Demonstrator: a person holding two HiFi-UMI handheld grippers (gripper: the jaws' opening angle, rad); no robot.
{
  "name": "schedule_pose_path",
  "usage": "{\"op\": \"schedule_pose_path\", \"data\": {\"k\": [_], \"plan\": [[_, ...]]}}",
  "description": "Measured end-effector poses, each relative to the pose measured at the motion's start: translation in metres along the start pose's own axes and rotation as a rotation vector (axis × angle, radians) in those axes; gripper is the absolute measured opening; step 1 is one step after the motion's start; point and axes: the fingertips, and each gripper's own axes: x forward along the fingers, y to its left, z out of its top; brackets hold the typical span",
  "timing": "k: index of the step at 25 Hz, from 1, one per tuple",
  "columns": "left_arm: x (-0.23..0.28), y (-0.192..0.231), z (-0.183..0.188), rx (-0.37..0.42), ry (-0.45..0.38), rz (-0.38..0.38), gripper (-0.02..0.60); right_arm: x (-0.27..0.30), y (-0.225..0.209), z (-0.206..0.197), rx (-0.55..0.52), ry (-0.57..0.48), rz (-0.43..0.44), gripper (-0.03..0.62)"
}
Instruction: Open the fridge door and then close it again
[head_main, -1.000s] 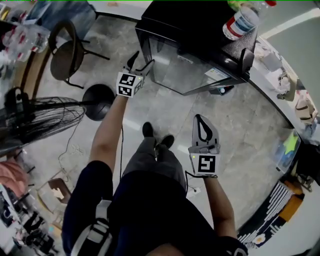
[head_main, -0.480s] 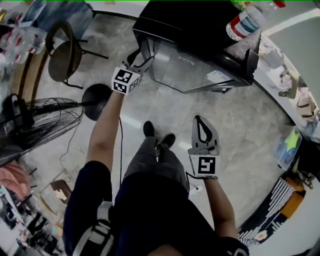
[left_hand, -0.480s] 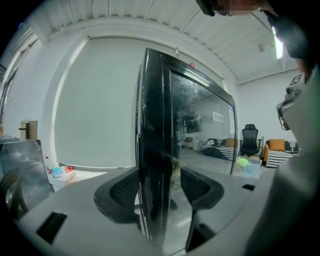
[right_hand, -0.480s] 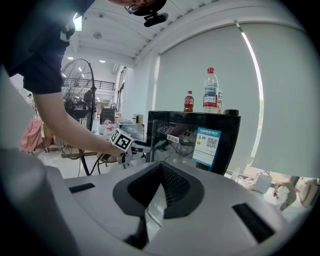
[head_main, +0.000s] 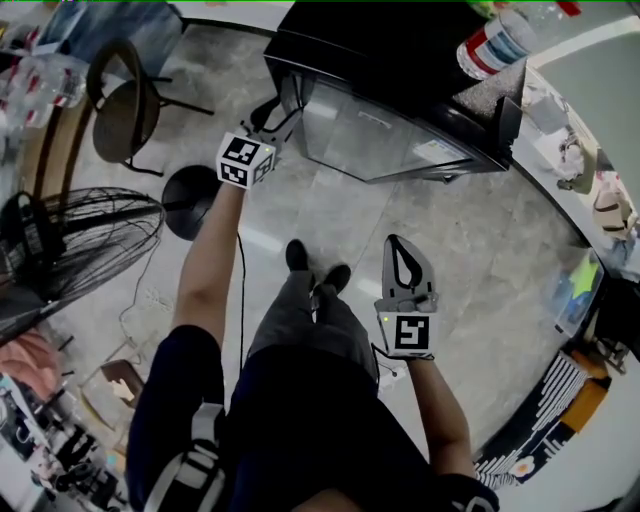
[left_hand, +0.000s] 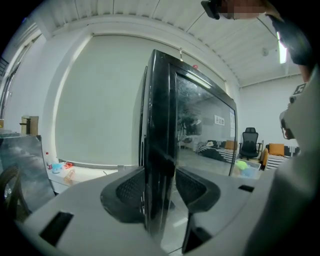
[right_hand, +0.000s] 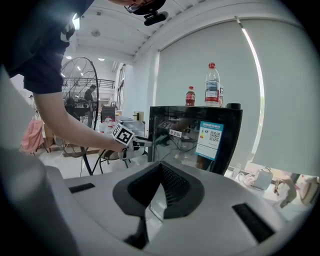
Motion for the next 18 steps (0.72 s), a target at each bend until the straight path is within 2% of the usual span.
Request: {"op": "schedule_pose_path", "data": {"k": [14, 18], "plan": [[-0.0028, 0.0009, -0.0018, 0.007, 0.034, 0.019, 0.190, -0.0049, 0.0049, -0.0085, -0.001, 0.024, 0.020, 0.018], [-0.0069, 0.0001, -0.0025, 0.004, 0.049, 0.028, 0.189, -0.0082, 0.0045, -0.0018, 0.016, -0.006, 0.015, 0.018]]}}
